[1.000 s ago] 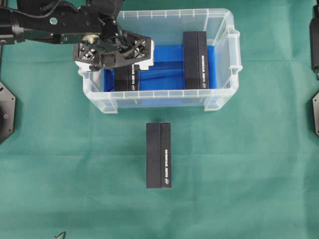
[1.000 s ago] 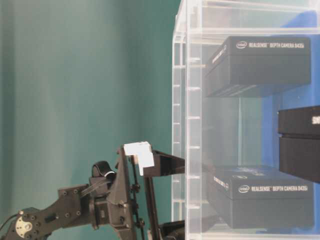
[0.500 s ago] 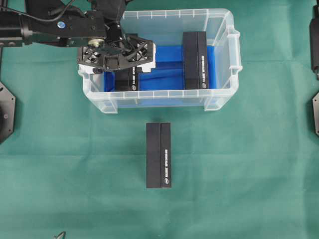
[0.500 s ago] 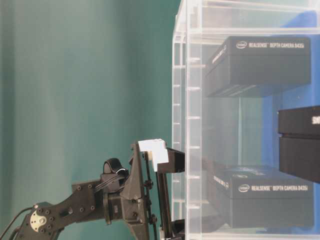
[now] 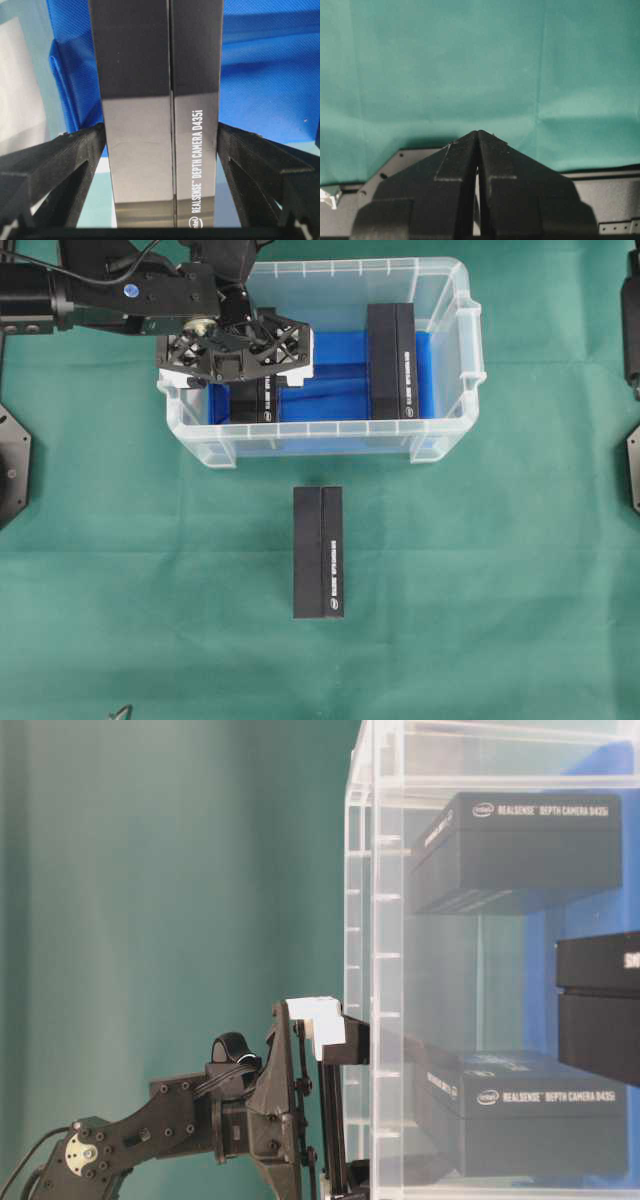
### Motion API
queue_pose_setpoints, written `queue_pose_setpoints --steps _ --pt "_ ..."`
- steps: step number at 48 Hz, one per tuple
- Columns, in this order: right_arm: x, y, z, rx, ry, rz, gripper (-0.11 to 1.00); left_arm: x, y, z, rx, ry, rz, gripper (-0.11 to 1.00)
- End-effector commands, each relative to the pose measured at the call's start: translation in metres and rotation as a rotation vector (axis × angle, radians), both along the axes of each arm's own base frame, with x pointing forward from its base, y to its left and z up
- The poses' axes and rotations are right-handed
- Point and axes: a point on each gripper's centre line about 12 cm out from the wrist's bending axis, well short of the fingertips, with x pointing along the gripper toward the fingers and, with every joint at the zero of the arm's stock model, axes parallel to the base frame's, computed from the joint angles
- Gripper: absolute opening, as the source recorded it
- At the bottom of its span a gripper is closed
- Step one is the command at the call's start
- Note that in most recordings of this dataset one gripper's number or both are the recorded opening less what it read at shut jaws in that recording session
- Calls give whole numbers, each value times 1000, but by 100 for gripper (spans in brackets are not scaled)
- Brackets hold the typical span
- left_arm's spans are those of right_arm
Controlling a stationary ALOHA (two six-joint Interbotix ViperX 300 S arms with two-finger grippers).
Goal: Take the box out of the case with the left arm.
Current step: 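Lower the left gripper around the left box and close on it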
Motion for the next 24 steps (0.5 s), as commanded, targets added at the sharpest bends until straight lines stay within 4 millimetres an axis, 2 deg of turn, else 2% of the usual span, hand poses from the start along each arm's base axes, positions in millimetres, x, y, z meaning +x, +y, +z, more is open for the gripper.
queue_pose_setpoints --steps 1,8,14,24 --pt "0 0 6 -1 -23 0 0 3 3 4 6 -19 0 88" --pt "0 0 6 -2 -24 0 0 5 2 4 2 -38 -5 85" --pt "0 0 6 -2 -24 0 0 8 -1 6 -4 -65 -4 63" --pt "0 0 6 -2 -23 0 0 8 -3 6 -5 -71 -7 62"
